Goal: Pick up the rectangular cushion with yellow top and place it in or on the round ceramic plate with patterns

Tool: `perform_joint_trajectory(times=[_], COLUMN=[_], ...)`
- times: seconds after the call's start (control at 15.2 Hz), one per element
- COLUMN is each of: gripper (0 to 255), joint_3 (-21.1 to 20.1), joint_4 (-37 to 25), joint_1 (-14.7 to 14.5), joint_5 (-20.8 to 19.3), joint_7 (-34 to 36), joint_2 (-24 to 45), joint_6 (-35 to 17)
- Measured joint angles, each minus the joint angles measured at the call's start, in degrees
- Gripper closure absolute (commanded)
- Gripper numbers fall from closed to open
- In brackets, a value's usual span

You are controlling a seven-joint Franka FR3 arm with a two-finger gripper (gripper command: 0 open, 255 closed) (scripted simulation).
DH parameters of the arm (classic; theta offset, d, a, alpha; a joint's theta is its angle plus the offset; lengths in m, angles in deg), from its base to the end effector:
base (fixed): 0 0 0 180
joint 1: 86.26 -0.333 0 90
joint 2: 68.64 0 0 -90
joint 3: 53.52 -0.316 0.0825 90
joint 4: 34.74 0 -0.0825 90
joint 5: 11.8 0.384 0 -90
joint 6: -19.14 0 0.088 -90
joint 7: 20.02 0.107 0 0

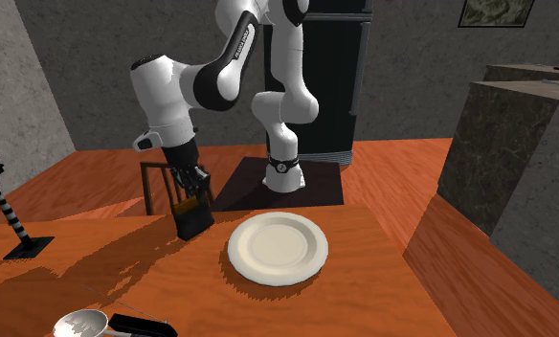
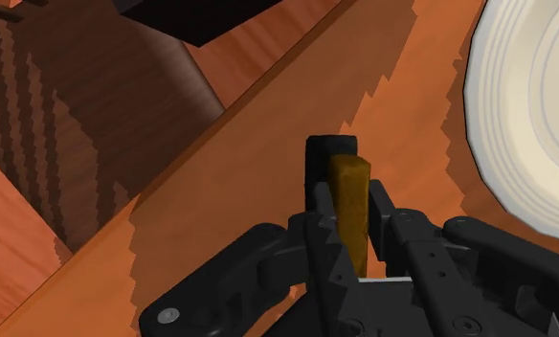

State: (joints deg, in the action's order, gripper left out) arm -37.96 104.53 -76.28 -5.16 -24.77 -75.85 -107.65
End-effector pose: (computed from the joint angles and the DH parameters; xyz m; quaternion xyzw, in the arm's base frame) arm 0.4174 -0.1946 0.3444 -0.9736 0.2142 0.0311 0.0720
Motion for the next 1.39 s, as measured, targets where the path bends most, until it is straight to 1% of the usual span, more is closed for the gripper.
perform_joint_trajectory(times=[0.2,0.46,0.53,0.59,0.66,0.79,0.99,1.06,1.19,1.32,1.39], gripper=[255,255,0,0,0,0,0,0,0,0,0], joint_3=[0.0,-0.1,-0.1,-0.1,1.0,5.0,11.8,13.9,17.2,19.4,19.7], joint_4=[-0.3,-1.8,-1.8,-1.8,-1.6,-2.0,-4.5,-5.5,-8.8,-12.8,-15.3], joint_1=[0.1,0.2,0.2,0.2,0.6,2.0,4.4,5.6,8.5,12.6,15.1], joint_5=[-0.3,-1.1,-1.1,-1.1,0.4,6.0,16.5,20.2,27.3,33.5,36.4], joint_7=[0.3,1.1,1.1,1.1,-1.0,-9.2,-24.1,-29.1,-38.9,-47.9,-51.9], joint_2=[-0.5,-2.3,-2.3,-2.3,-2.4,-1.7,2.4,4.5,10.3,17.2,21.5], joint_6=[1.0,4.1,4.2,4.2,4.2,5.4,10.1,12.3,18.4,26.0,30.1])
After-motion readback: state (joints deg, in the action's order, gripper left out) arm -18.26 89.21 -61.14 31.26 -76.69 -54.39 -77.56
